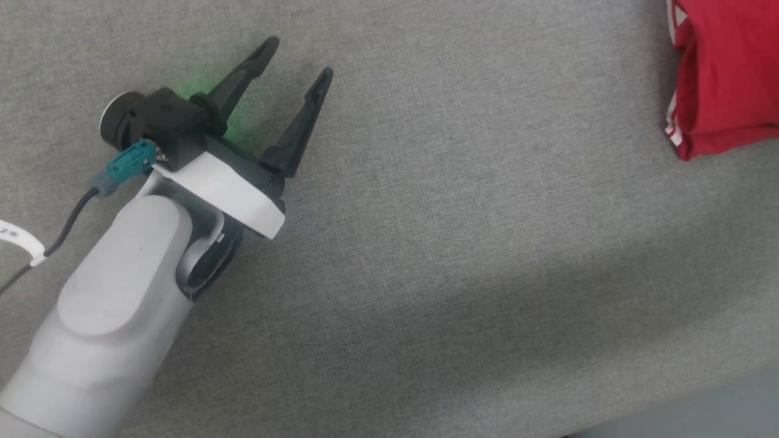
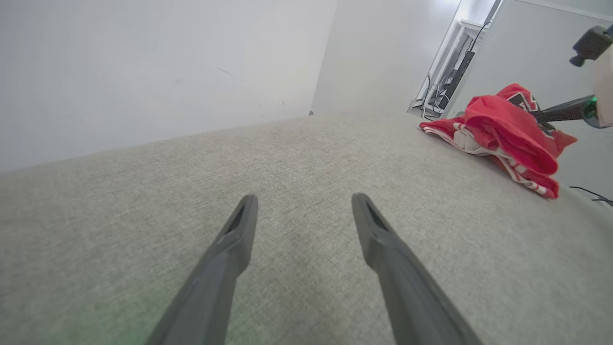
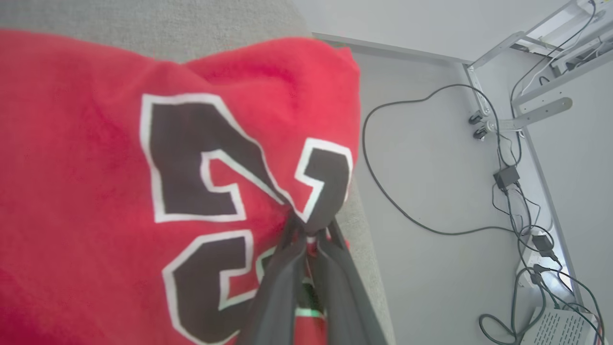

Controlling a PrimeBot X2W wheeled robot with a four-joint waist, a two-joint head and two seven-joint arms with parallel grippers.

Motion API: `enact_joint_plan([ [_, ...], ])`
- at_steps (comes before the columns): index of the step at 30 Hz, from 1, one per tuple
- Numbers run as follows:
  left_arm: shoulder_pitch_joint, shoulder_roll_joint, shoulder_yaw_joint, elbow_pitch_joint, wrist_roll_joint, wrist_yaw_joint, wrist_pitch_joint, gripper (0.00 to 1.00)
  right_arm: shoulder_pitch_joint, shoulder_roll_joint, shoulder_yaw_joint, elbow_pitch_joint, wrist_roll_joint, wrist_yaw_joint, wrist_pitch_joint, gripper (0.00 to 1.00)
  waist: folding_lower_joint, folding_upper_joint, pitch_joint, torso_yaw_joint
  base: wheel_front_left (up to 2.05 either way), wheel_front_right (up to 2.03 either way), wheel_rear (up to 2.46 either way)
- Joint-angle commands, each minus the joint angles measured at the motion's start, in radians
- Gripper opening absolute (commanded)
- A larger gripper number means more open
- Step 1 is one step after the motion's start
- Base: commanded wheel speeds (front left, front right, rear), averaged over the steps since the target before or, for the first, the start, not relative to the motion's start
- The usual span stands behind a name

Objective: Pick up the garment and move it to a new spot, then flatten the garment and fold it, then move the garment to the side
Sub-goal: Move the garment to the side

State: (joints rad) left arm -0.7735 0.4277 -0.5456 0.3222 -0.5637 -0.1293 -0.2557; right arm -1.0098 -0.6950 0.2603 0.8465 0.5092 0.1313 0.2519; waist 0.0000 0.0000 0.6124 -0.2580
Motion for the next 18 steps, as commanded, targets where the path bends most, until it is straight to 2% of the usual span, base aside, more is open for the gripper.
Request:
enact_joint_plan([
  [1,0.01,-0.001,-0.015,0.039,-0.014,-0.001,0.006,1.0,-0.013,0.016,0.003,0.016,-0.005,-0.001,-0.012,0.0,0.0,0.0,0.007,0.003,0.0,0.0,0.0],
  [13,-0.015,0.019,-0.04,0.065,-0.037,0.001,0.0,1.0,-0.076,0.059,0.051,0.158,-0.023,-0.001,-0.08,0.0,0.0,0.0,0.026,0.024,0.0,0.0,0.0],
  [14,-0.015,0.021,-0.04,0.067,-0.038,0.001,-0.001,1.0,-0.081,0.06,0.054,0.165,-0.021,-0.001,-0.085,0.11,0.0,0.0,0.025,0.025,0.0,0.0,0.0],
  [15,-0.015,0.024,-0.039,0.069,-0.041,0.001,0.0,1.0,-0.083,0.059,0.059,0.176,-0.022,-0.001,-0.087,0.42,0.0,0.0,0.024,0.026,0.0,0.0,0.0],
  [16,-0.015,0.026,-0.038,0.071,-0.044,0.001,-0.001,1.0,-0.084,0.059,0.064,0.182,-0.023,-0.001,-0.089,0.66,0.0,0.0,0.022,0.026,0.0,0.0,0.0],
  [17,-0.014,0.027,-0.036,0.073,-0.045,0.001,-0.001,1.0,-0.089,0.057,0.062,0.19,-0.019,-0.001,-0.096,1.0,0.0,0.0,0.019,0.027,0.0,0.0,0.0],
  [18,-0.013,0.028,-0.035,0.074,-0.047,0.001,-0.002,1.0,-0.094,0.057,0.061,0.199,-0.015,-0.001,-0.098,1.0,0.0,0.0,0.015,0.028,0.0,0.0,0.0],
])
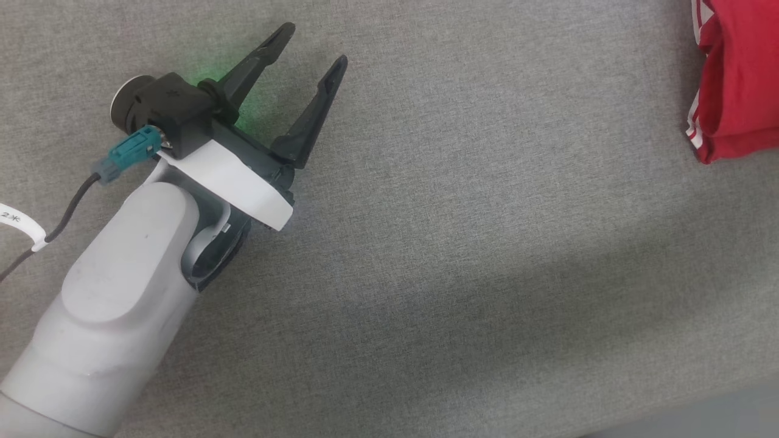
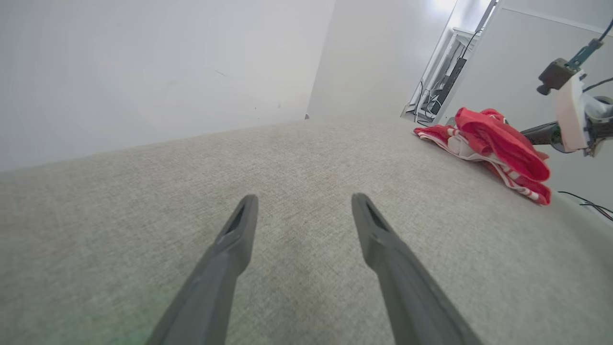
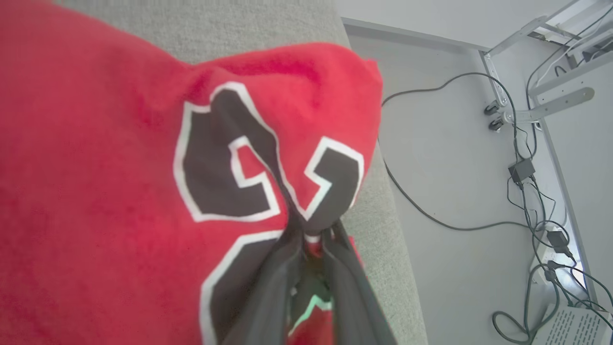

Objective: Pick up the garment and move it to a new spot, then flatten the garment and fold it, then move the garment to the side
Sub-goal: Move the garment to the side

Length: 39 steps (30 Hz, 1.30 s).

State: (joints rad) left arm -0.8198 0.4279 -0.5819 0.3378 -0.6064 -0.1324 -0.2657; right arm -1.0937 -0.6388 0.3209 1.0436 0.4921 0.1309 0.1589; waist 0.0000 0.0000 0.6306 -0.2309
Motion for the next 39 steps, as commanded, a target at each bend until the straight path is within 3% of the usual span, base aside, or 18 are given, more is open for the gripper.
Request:
enact_joint_plan([
  [1,0.038,0.027,0.003,0.057,-0.006,0.004,0.007,1.0,-0.013,0.0,0.004,0.01,0.003,0.0,-0.007,1.0,0.0,0.0,-0.007,0.002,0.0,0.0,0.0],
  [17,0.14,0.0,0.128,0.007,0.0,0.005,0.002,1.0,-0.026,-0.004,0.025,0.015,0.024,-0.001,-0.128,1.0,0.0,0.0,-0.144,0.042,0.0,0.0,0.0],
  [39,0.493,-0.044,0.422,-0.021,0.025,0.003,0.002,1.0,0.201,0.173,0.114,-0.104,0.045,-0.001,-0.373,1.0,0.0,0.0,-0.465,0.159,0.0,0.0,0.0],
])
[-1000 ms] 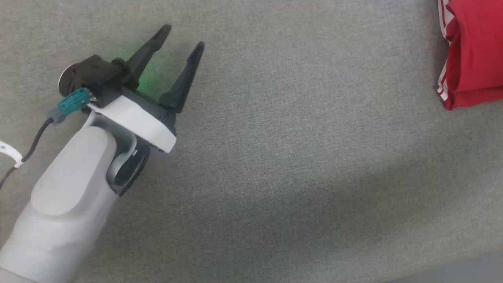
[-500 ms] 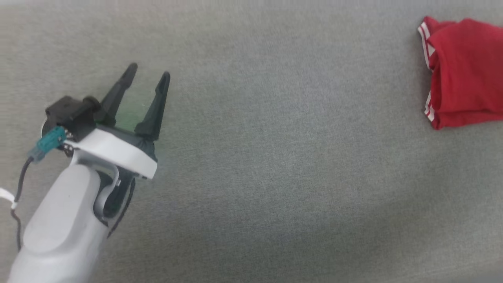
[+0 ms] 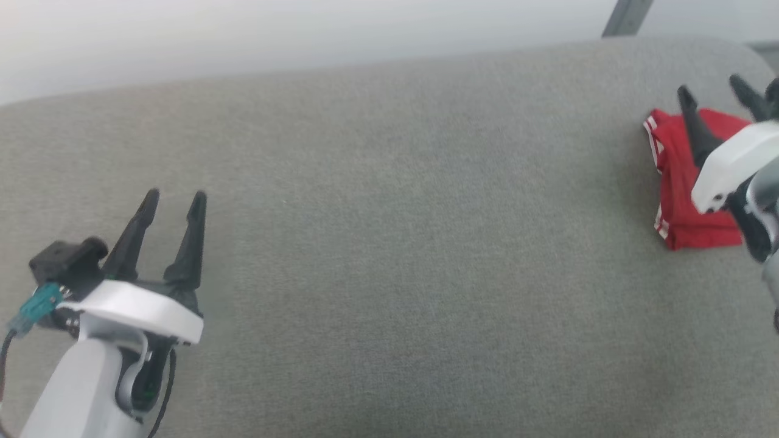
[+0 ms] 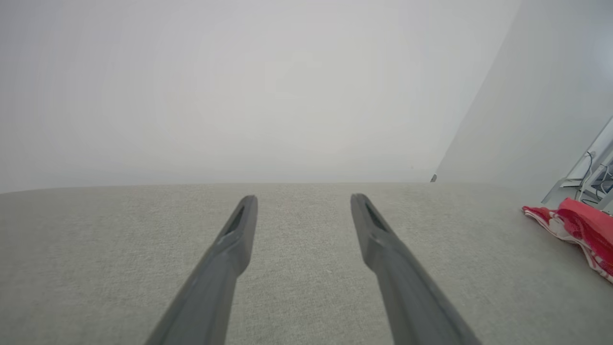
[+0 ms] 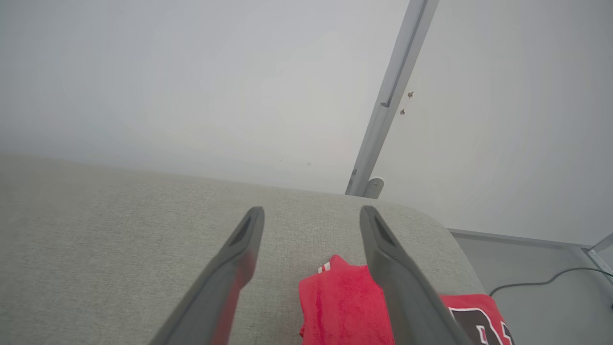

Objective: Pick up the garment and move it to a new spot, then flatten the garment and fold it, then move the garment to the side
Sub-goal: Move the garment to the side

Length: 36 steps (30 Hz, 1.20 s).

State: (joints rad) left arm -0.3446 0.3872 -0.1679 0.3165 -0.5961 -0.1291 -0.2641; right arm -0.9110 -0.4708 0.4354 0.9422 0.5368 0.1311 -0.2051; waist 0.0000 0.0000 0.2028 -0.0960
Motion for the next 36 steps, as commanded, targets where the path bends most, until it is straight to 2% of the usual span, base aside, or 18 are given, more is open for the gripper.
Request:
enact_joint_plan([
  [1,0.03,-0.005,0.02,-0.001,0.016,0.0,0.001,1.0,0.029,0.011,-0.003,-0.006,-0.004,-0.001,-0.017,1.0,0.0,0.0,-0.049,0.029,0.0,0.0,0.0],
  [7,0.125,-0.014,0.118,-0.015,0.037,0.012,0.0,1.0,0.124,0.05,-0.024,-0.032,-0.031,-0.001,-0.052,1.0,0.0,0.0,-0.109,0.044,0.0,0.0,0.0],
  [14,0.189,-0.027,0.169,-0.023,0.06,0.014,0.0,1.0,0.21,0.079,-0.078,-0.082,-0.077,-0.001,-0.06,1.0,0.0,0.0,-0.146,0.052,0.0,0.0,0.0],
  [22,0.264,-0.045,0.253,-0.061,0.088,0.007,0.0,1.0,0.355,0.131,-0.213,-0.235,-0.201,-0.001,-0.06,1.0,0.0,0.0,-0.175,0.054,0.0,0.0,0.0],
  [28,0.313,-0.084,0.317,-0.095,0.121,0.006,0.0,1.0,0.47,0.193,-0.315,-0.336,-0.292,-0.001,-0.06,1.0,0.0,0.0,-0.189,0.055,0.0,0.0,0.0],
  [36,0.345,-0.106,0.359,-0.099,0.135,-0.001,0.0,1.0,0.557,0.257,-0.379,-0.412,-0.366,-0.001,-0.06,1.0,0.0,0.0,-0.196,0.051,0.0,0.0,0.0],
])
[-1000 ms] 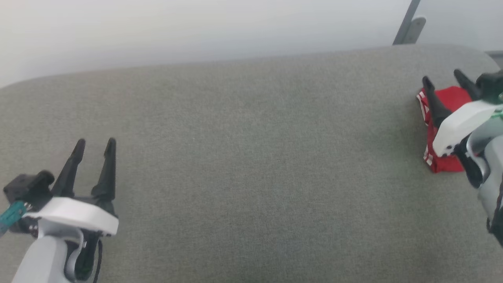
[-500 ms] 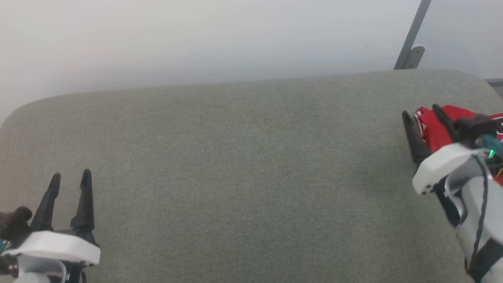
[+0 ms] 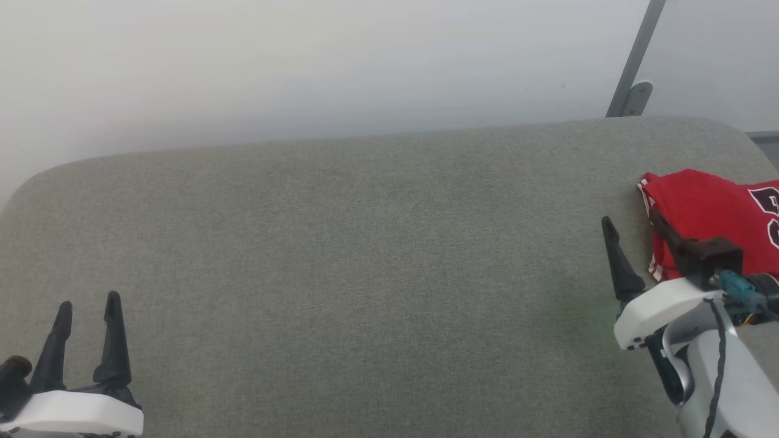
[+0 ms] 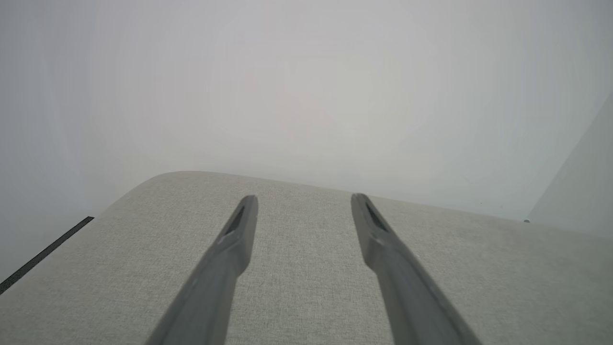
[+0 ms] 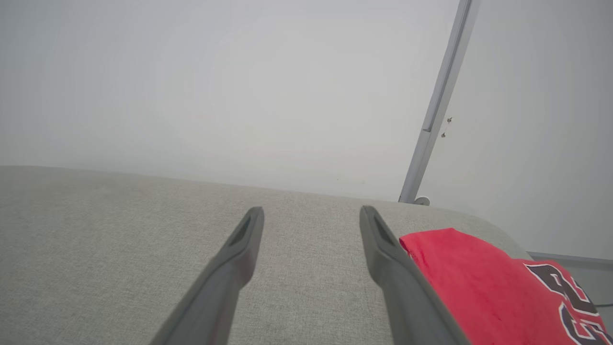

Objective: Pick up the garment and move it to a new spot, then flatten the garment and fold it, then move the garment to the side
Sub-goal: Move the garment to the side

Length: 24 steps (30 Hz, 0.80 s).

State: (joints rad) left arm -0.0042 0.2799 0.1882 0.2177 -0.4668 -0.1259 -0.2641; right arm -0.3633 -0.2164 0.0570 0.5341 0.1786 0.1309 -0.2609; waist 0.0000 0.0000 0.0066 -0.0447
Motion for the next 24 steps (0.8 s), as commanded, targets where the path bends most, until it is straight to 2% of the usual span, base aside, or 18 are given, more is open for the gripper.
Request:
enact_joint_plan([
  [1,0.006,0.002,0.005,0.002,0.003,-0.004,0.0,1.0,0.017,0.01,-0.007,-0.01,-0.013,0.0,-0.005,1.0,0.0,0.0,0.0,0.0,0.0,0.0,0.0],
  [24,0.068,0.013,0.02,-0.025,-0.009,-0.005,0.0,1.0,0.104,0.068,-0.065,-0.065,-0.057,0.0,-0.005,1.0,0.0,0.0,-0.003,0.005,0.0,0.0,0.0],
])
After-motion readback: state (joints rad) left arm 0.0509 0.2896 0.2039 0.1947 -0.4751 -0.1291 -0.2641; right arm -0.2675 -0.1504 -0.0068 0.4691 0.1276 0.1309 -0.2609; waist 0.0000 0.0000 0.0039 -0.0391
